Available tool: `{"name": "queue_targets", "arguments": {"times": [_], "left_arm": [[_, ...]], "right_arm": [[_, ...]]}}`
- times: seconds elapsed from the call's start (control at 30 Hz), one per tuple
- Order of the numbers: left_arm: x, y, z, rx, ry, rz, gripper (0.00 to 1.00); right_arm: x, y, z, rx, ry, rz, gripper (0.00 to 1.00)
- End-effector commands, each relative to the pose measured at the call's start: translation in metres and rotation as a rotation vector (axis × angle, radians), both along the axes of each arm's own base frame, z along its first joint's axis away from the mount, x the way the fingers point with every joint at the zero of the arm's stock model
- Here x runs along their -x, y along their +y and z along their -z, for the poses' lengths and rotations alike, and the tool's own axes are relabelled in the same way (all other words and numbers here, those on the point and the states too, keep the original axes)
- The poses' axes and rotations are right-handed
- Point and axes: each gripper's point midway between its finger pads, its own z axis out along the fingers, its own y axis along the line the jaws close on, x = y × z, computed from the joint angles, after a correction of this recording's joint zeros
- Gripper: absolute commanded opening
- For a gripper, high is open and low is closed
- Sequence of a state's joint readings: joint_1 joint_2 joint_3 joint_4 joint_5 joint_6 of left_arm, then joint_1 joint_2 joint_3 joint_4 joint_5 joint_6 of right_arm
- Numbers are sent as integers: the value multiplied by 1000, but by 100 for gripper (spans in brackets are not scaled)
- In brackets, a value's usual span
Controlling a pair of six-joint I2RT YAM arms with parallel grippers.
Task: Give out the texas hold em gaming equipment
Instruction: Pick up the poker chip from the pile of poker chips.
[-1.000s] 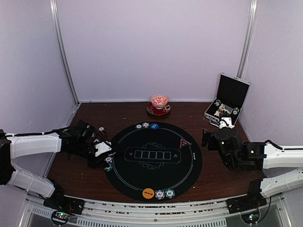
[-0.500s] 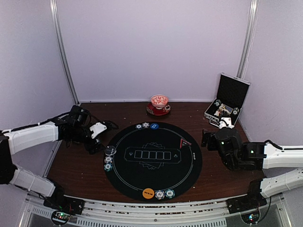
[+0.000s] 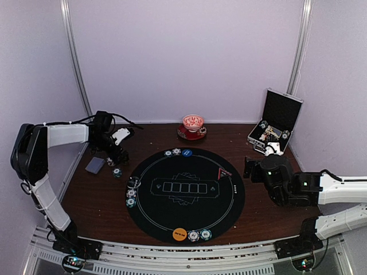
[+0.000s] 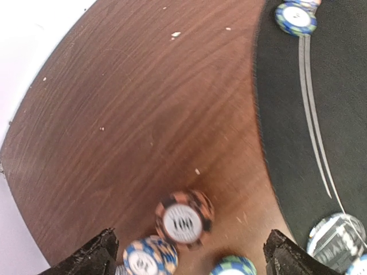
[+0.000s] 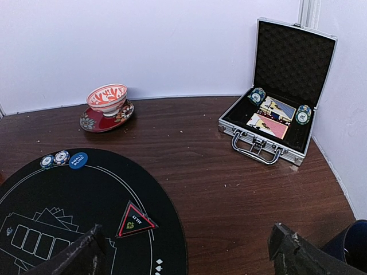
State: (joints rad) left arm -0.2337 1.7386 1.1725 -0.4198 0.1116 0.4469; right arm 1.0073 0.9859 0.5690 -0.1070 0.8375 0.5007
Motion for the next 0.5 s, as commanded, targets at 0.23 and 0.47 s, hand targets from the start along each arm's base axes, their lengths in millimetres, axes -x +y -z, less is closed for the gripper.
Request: {"name": "queue_targets", "arguments": {"times": [0.23,0.47], "left_arm": [[-46,15,21,52,64,-113,86],[-40,6,34,97,114,-93,75]], "right_arm": [[-1,0,-6,-11,-10,2,100],[-2,0,-5,-8,-8,2,100]]}}
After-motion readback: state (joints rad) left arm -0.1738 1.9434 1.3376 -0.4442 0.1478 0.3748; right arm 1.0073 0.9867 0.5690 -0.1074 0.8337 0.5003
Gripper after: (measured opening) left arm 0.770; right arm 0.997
